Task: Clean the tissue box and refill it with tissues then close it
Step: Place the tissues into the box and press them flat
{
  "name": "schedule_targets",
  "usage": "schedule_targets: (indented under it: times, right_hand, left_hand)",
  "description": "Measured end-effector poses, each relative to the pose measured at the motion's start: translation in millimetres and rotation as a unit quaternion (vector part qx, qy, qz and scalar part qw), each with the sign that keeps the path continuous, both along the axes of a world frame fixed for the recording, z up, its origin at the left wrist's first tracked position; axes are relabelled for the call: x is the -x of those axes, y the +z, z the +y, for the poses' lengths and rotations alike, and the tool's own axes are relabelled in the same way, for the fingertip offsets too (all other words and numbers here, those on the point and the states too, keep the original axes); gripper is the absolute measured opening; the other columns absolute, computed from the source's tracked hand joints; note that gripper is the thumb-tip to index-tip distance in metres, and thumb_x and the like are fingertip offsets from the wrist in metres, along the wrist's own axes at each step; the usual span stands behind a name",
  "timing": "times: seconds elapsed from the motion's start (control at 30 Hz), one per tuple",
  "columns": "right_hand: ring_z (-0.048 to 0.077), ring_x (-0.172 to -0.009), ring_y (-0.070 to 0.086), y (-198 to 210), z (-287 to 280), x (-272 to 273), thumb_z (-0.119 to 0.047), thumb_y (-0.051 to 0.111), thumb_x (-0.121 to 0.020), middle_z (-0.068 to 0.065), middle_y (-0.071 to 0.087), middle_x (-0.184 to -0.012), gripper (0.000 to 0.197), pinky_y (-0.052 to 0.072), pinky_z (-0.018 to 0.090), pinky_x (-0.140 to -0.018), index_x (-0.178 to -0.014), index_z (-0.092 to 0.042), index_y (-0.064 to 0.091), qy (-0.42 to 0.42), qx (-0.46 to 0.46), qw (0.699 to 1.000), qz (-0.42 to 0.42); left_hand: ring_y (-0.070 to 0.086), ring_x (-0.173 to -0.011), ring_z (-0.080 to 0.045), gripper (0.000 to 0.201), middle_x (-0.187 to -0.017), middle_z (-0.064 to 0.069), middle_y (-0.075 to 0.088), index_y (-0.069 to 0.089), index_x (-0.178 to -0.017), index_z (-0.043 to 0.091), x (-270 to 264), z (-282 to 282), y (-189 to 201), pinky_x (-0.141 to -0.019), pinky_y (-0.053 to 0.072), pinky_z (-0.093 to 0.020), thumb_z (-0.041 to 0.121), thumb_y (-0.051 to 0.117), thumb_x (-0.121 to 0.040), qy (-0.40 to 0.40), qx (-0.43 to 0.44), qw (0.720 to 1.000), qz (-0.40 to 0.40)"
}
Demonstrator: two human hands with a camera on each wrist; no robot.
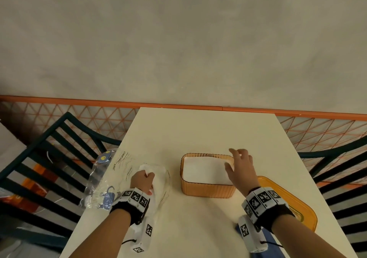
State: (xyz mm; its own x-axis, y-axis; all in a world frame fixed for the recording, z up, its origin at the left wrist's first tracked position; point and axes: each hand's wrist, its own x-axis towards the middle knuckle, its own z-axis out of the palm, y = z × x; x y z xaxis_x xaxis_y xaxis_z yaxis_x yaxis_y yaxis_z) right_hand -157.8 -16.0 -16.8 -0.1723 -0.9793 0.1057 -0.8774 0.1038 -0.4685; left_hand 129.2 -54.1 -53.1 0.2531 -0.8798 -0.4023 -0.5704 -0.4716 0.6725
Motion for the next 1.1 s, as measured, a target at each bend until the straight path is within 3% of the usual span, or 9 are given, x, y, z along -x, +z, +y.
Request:
schedule_targets:
  times: [0.07,0.17,0.33,0.5,0.67,0.77,0.87,0.93,1.1]
  right_hand:
    - [0.02,-0.1,0.056,12,-1,-16,-0.015,0.055,-0.091,0.01,0.053,-0.121,0.04,0.049,0.029,-0.09,-0.13,-0.01,0.049,0.06,0.034,0.994,-0.085]
    - [0.01,-0.082,0.057,26,-1,-50,-0.02,0.054,-0.093,0.002,0.061,-0.108,0.035,0.046,0.01,-0.068,-0.127,-0.015,0.05,0.146,-0.043,0.977,-0.151]
    - [0.011,-0.089,0.056,32,1,-106,-0.036,0.065,-0.085,0.002,0.057,-0.123,0.065,0.042,0.018,-0.078,-0.14,-0.019,0.035,0.228,-0.173,0.936,-0.206]
    - [0.02,-0.112,0.057,28,0,-142,-0.039,0.067,-0.082,0.005,0.047,-0.139,0.088,0.044,0.029,-0.095,-0.148,-0.023,0.012,0.238,-0.216,0.915,-0.245]
    - [0.027,-0.102,0.057,31,-4,-130,-0.009,0.042,-0.092,0.013,0.063,-0.117,0.035,0.044,0.032,-0.085,-0.126,-0.01,0.048,0.17,-0.128,0.948,-0.238]
    - [0.028,-0.105,0.059,36,-4,-110,-0.011,0.046,-0.088,0.01,0.064,-0.116,0.033,0.047,0.046,-0.095,-0.121,-0.012,0.054,0.13,-0.118,0.932,-0.316]
    - [0.027,-0.108,0.06,42,1,-99,-0.012,0.05,-0.092,0.007,0.065,-0.117,0.028,0.047,0.047,-0.098,-0.12,-0.013,0.054,0.091,-0.13,0.878,-0.452]
    - [0.025,-0.104,0.062,45,5,-98,-0.016,0.048,-0.095,0.006,0.066,-0.114,0.026,0.05,0.043,-0.094,-0.12,-0.012,0.055,0.085,-0.159,0.842,-0.509]
    - [0.024,-0.101,0.061,45,3,-84,-0.033,0.045,-0.096,0.008,0.064,-0.114,0.037,0.049,0.036,-0.089,-0.124,-0.011,0.053,0.052,-0.166,0.868,-0.464]
  left_hand:
    - [0.053,-0.046,-0.021,0.032,-0.052,-0.007,0.056,0.045,-0.062,0.008,-2,3,12,-0.033,0.046,-0.019,0.016,0.048,-0.092,0.006,0.01,1.0,0.014]
    - [0.052,-0.037,-0.016,0.03,-0.054,-0.01,0.056,0.042,-0.063,0.007,-5,5,32,-0.027,0.038,-0.012,0.016,0.048,-0.091,-0.012,0.033,0.999,-0.003]
    - [0.047,-0.02,-0.003,0.028,-0.054,-0.011,0.055,0.047,-0.063,0.004,-6,11,75,-0.026,0.036,-0.011,0.013,0.049,-0.089,0.0,0.097,0.995,0.003]
    - [0.058,-0.049,-0.017,0.029,-0.06,-0.006,0.061,0.051,-0.062,0.011,15,23,112,-0.042,0.044,-0.022,0.014,0.049,-0.091,-0.019,0.153,0.982,0.107]
    - [0.055,-0.077,-0.018,0.029,-0.085,-0.004,0.062,0.057,-0.078,0.009,34,25,116,-0.063,0.041,-0.026,0.03,0.047,-0.095,-0.057,0.2,0.967,0.145]
    - [0.051,-0.103,-0.022,0.027,-0.105,-0.003,0.052,0.054,-0.097,0.012,31,21,93,-0.088,0.042,-0.031,0.038,0.05,-0.092,0.011,0.218,0.97,0.109]
    - [0.051,-0.116,-0.027,0.047,-0.124,-0.009,0.054,0.048,-0.12,0.009,38,21,76,-0.104,0.04,-0.039,0.046,0.047,-0.092,0.041,0.102,0.974,0.2]
    - [0.05,-0.117,-0.025,0.05,-0.126,-0.007,0.052,0.043,-0.128,0.007,51,25,76,-0.102,0.039,-0.036,0.044,0.042,-0.094,0.001,0.059,0.971,0.233]
    - [0.053,-0.099,-0.022,0.032,-0.11,-0.005,0.056,0.044,-0.126,0.005,78,30,85,-0.076,0.046,-0.026,0.017,0.046,-0.096,-0.093,0.115,0.965,0.217]
